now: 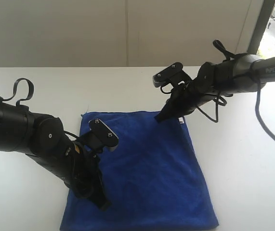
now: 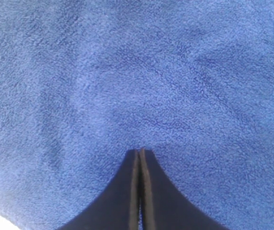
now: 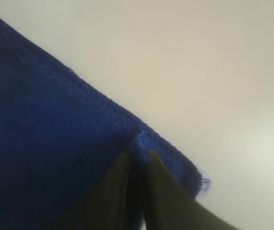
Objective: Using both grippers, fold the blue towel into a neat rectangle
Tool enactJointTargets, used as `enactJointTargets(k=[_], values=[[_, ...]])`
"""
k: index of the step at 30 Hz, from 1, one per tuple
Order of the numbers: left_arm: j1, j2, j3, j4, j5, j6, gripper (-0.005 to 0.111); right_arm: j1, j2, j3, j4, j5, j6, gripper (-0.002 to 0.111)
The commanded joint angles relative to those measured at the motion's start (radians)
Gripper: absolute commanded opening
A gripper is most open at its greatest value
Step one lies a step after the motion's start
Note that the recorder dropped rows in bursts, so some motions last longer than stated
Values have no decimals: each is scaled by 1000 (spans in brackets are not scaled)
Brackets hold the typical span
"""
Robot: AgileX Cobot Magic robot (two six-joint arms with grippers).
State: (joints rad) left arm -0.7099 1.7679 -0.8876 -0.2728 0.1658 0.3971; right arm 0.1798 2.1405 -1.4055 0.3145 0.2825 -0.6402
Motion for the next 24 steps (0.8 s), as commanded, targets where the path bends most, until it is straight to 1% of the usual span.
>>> enactJointTargets(k=[1,12,15,17,18,20,21,24], values=[[-1,27,8,-10,14,-5,0,-31,-4,-3,-8,-29,0,9],[-1,27,8,-10,14,-5,0,-41,45,-3,-25,-52,-3,10],[-1,27,8,-10,18,-5,0,-41,48,-3,-27,-70,-3,17],[-1,27,8,-10,18,-5,0,-41,48,-3,-32,-90,-3,25],[-1,27,8,-10,18,-5,0,-41,48,-3,-39,-101,-3,31],[-1,27,8,-10,18,-5,0,-41,48,-3,-45,-116,-3,40],[-1,27,8,-10,20,-3,0,-41,48,-3,-49,-126,-3,43],[-1,27,8,-10,20,-1,0,-43,48,-3,-61,-152,-4,44]])
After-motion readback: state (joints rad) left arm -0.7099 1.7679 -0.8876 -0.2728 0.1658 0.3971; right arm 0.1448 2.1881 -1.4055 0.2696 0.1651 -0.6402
